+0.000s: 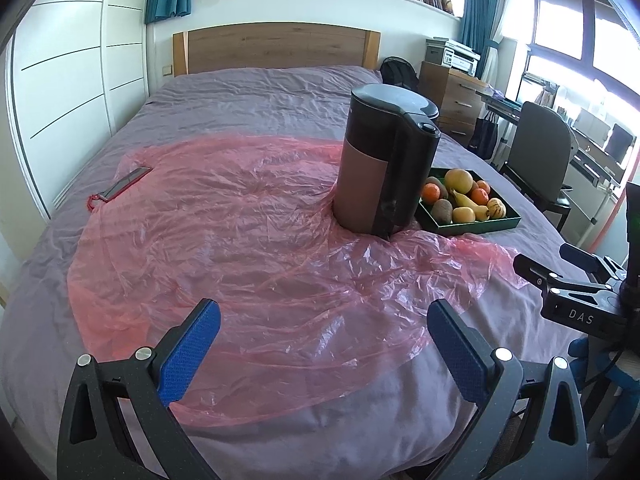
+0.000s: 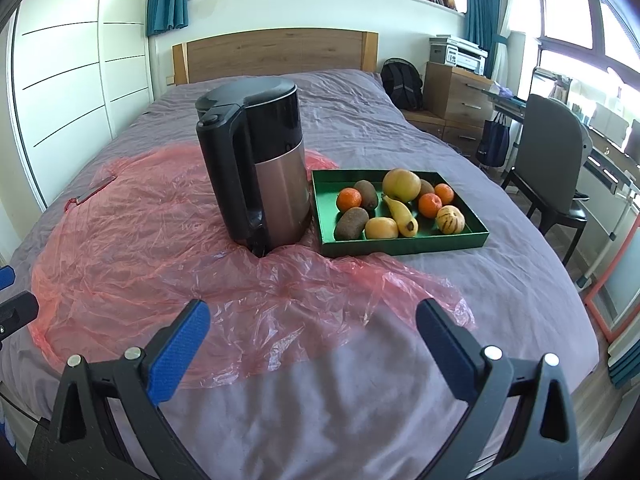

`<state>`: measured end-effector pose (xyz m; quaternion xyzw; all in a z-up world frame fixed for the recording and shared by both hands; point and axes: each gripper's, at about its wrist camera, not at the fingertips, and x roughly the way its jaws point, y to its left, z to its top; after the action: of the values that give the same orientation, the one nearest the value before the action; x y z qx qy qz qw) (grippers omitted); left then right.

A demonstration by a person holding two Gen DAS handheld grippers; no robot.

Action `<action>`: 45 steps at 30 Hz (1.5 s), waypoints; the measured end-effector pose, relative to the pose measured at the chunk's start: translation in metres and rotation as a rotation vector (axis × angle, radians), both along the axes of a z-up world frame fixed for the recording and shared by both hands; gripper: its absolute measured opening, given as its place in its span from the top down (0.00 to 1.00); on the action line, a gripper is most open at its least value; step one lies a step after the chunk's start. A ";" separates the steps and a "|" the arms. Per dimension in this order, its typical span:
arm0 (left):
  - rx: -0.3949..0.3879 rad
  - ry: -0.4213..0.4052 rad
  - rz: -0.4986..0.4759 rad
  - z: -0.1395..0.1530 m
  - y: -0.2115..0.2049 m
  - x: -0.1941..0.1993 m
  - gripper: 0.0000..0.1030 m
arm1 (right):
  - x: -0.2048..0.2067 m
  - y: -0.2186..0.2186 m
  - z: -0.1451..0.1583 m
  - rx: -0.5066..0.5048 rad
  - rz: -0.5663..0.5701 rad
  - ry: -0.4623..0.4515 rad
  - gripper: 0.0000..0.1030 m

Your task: Organize fruits

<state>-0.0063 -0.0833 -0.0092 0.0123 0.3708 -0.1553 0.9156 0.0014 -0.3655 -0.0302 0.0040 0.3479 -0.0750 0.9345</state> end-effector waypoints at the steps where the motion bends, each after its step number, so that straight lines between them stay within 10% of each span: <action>1: -0.002 0.000 0.000 0.000 0.000 0.000 0.01 | 0.000 0.000 0.000 0.000 -0.001 -0.001 0.00; 45: 0.070 -0.091 -0.090 0.051 -0.075 0.001 0.01 | -0.020 -0.093 0.043 -0.001 -0.128 -0.135 0.00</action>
<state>-0.0055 -0.1583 0.0417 0.0680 0.3330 -0.1826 0.9226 -0.0190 -0.4585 0.0132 0.0308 0.2832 -0.1344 0.9491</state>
